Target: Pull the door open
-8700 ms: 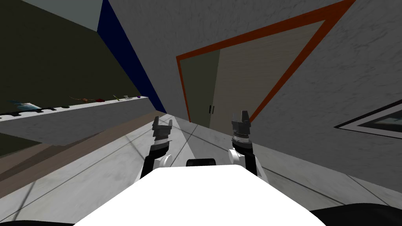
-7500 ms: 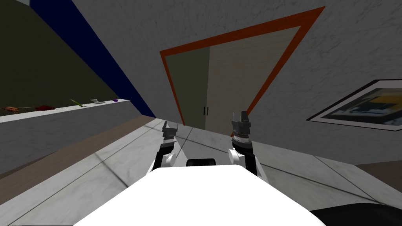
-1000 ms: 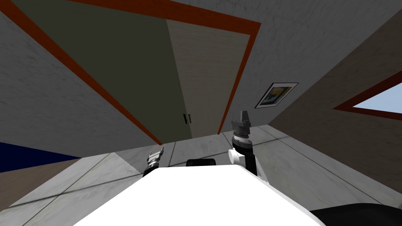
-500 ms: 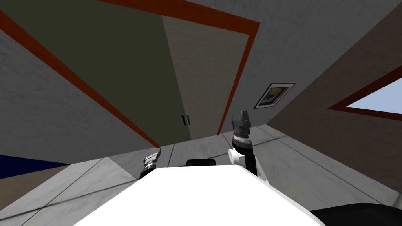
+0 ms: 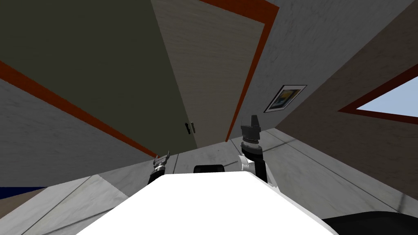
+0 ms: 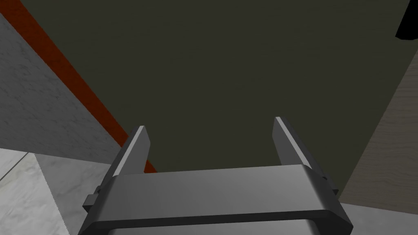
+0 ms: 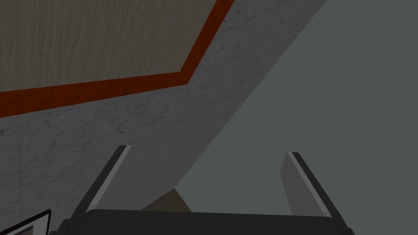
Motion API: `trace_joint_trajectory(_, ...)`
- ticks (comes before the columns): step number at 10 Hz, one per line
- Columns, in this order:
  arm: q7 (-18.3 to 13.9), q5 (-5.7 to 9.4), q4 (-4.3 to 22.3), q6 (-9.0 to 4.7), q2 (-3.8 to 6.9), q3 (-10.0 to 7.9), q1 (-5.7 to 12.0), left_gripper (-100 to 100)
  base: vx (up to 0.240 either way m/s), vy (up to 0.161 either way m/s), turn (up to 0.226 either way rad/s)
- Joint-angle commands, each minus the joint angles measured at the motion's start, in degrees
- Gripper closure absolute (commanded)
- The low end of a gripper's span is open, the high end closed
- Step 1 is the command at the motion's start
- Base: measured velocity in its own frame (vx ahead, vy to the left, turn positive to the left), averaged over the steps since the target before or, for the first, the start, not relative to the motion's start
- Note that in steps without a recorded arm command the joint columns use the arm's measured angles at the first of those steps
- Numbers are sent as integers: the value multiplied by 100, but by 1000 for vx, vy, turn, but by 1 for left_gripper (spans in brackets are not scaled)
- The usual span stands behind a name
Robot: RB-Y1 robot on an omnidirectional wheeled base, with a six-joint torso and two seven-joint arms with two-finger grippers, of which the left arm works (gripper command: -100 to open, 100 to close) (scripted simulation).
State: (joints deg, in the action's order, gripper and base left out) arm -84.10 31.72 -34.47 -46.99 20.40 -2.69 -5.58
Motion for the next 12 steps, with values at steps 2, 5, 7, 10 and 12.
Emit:
trace_joint_trajectory(2,-19,-26,-74,-17,-57,52,72,-100,149,16,-95)
trace_joint_trajectory(5,-34,-62,-143,-18,-128,127,207,-100,108,12,-73)
trace_joint_trajectory(7,-44,-98,-212,-19,-202,200,338,-100,150,10,-89)
trace_joint_trajectory(10,-52,-135,-282,-19,-279,276,474,-100,132,6,-89)
trace_joint_trajectory(12,-58,-178,-360,-19,-369,361,622,-100,98,0,-77)
